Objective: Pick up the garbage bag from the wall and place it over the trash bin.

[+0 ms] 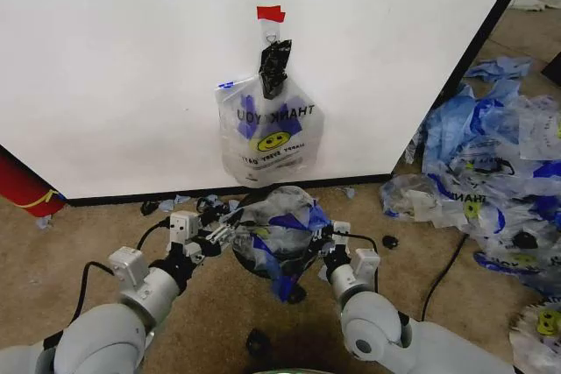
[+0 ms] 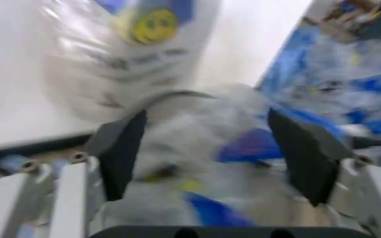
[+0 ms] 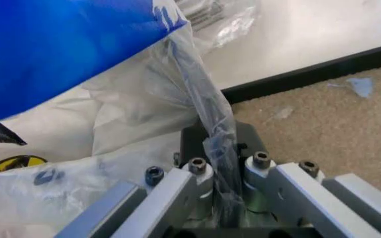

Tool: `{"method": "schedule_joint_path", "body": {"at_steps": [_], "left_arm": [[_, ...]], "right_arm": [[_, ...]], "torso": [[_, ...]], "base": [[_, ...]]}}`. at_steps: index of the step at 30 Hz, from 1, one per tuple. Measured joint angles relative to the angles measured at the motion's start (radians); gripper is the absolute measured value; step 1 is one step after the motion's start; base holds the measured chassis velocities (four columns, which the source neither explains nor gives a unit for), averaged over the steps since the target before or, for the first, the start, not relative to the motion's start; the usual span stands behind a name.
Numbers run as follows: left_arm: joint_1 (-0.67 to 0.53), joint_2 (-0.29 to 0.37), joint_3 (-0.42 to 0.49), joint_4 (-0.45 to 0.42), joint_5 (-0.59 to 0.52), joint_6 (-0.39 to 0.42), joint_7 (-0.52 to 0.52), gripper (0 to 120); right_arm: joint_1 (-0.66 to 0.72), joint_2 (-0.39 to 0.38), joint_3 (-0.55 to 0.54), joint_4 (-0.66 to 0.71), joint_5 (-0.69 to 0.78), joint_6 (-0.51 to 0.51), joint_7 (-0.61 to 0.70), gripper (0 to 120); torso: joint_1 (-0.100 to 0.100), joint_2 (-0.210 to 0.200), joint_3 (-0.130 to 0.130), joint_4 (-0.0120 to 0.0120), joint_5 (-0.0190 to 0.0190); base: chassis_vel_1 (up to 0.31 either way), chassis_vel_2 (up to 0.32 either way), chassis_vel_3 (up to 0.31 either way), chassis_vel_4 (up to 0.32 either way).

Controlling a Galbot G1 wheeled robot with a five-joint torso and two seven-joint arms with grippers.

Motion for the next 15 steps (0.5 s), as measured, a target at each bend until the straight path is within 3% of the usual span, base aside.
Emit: {"method": "schedule_joint_path", "body": {"at_steps": [4, 10, 13, 15], "left_arm": [[-0.037, -0.037, 0.012, -0.042, -0.249, 0.003, -0.006, 93], [-0.111, -0.069, 0.041, -0.037, -0.367, -0.001, -0.015, 94], [-0.112, -0.06, 0.044, 0.005, -0.262, 0.001, 0.004, 94], [-0.1, -0.035, 0.044, 0.053, -0.087, 0.002, 0.038, 93]], "right_arm": [[0.017, 0.004, -0.015, 0.013, 0.01, 0.0, 0.0, 0], [0.028, 0.009, -0.027, 0.021, 0.004, 0.003, -0.01, 0], [0.026, 0.001, -0.03, 0.019, -0.038, 0.017, -0.043, 0], [0.02, -0.007, -0.029, 0.01, -0.072, 0.029, -0.064, 0]], "torso": [[0.0, 0.0, 0.0, 0.0, -0.0002], [0.0, 0.0, 0.0, -0.0002, -0.0001], [0.0, 0.0, 0.0, -0.0001, 0.0], [0.0, 0.0, 0.0, 0.0001, -0.0001]], "base": [[0.0, 0.0, 0.0, 0.0], [0.0, 0.0, 0.0, 0.0], [0.0, 0.0, 0.0, 0.0], [0.0, 0.0, 0.0, 0.0]]}}
